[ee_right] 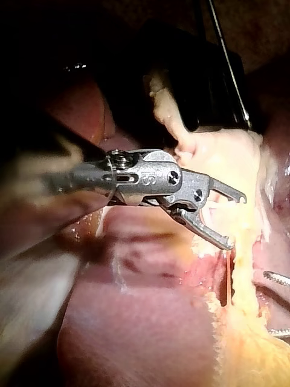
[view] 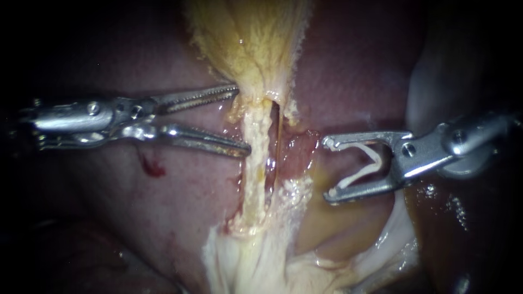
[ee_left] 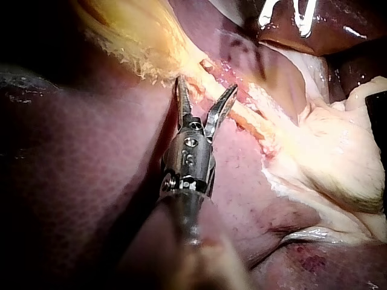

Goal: Grabbing gallbladder

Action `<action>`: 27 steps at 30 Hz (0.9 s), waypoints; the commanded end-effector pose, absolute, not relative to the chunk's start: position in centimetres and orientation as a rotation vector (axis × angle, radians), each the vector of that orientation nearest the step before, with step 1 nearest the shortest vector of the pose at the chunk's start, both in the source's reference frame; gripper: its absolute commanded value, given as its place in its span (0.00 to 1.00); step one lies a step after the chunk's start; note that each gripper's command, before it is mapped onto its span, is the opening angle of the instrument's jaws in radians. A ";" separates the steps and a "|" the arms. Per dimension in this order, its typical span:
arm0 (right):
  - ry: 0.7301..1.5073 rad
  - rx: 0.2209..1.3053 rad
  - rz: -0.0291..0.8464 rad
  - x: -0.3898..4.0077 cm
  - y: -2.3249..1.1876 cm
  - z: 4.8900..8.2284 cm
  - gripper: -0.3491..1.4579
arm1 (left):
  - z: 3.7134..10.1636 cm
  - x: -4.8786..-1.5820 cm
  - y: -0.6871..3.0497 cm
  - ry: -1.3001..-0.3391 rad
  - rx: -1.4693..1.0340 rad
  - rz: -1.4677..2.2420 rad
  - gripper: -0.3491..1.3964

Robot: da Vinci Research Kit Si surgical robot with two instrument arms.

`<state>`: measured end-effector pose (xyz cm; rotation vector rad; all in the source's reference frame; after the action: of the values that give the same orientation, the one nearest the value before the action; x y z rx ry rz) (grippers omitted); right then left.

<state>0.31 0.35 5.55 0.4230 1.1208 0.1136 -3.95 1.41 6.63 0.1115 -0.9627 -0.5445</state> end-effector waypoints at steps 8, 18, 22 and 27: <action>1.121 0.423 0.114 0.31 0.35 5.55 0.45 | 6.77 -3.93 1.41 -0.949 0.117 -0.535 0.34; 1.121 0.423 0.114 0.31 0.35 5.55 0.45 | 6.77 -3.87 1.41 -0.926 0.130 -0.526 0.00; 1.120 0.426 0.119 0.31 0.35 5.55 0.45 | 6.73 -3.84 1.41 -0.927 0.133 -0.526 0.00; 1.120 0.426 0.119 0.31 0.35 5.55 0.45 | 6.55 -3.74 1.43 -0.930 0.156 -0.548 0.00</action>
<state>0.31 0.35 5.55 0.4264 1.1197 0.1183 -3.71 1.44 6.50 0.1560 -0.9293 -0.5469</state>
